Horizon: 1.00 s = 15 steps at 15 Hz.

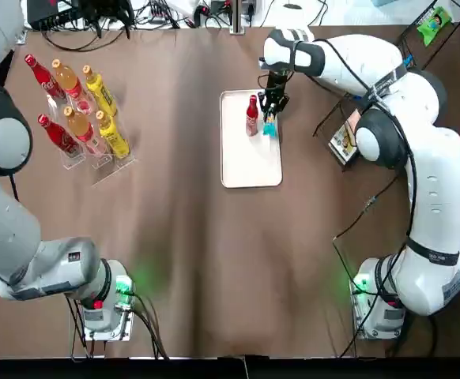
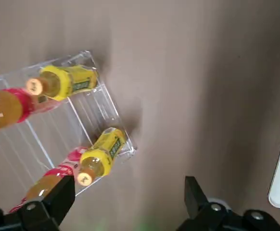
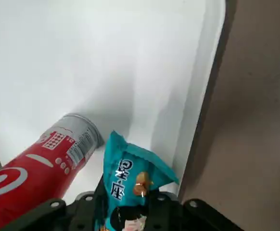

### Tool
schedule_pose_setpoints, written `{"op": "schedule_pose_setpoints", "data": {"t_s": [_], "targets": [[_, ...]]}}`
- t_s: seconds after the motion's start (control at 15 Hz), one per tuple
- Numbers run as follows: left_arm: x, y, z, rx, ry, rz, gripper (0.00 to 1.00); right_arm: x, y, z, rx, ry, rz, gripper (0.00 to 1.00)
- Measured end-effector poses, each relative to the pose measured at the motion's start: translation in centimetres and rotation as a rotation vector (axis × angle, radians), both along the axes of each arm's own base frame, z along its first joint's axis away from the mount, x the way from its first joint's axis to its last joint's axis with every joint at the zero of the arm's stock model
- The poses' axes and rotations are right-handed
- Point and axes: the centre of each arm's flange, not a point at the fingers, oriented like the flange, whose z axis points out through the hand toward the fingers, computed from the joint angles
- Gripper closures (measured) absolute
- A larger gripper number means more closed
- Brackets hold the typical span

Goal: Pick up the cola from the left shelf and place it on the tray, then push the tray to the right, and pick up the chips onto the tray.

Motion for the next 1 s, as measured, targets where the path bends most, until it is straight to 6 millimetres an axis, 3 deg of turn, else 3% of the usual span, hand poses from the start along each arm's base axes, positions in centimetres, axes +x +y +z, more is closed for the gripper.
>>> {"op": "schedule_pose_setpoints", "data": {"t_s": [0.07,0.27,0.6,0.8,1.0], "targets": [[-0.2,0.5,1.2,0.003,-0.019,0.009,0.00,0.0,0.0,0.0,0.000,0.000,0.000,0.55],[-1.7,2.1,4.5,0.018,-0.047,0.006,0.00,0.0,0.0,0.0,0.000,0.000,0.000,0.54],[-5.2,7.6,9.4,-0.070,-0.033,-0.035,0.00,0.6,-0.7,0.4,-0.001,-0.009,-0.011,0.54],[-6.4,8.8,10.0,-0.084,-0.036,-0.072,0.00,2.0,-2.2,2.3,0.014,-0.043,-0.021,0.54],[-6.4,8.5,9.6,-0.085,-0.031,-0.087,0.00,3.3,-5.2,6.1,0.032,-0.041,-0.006,0.54]]}}
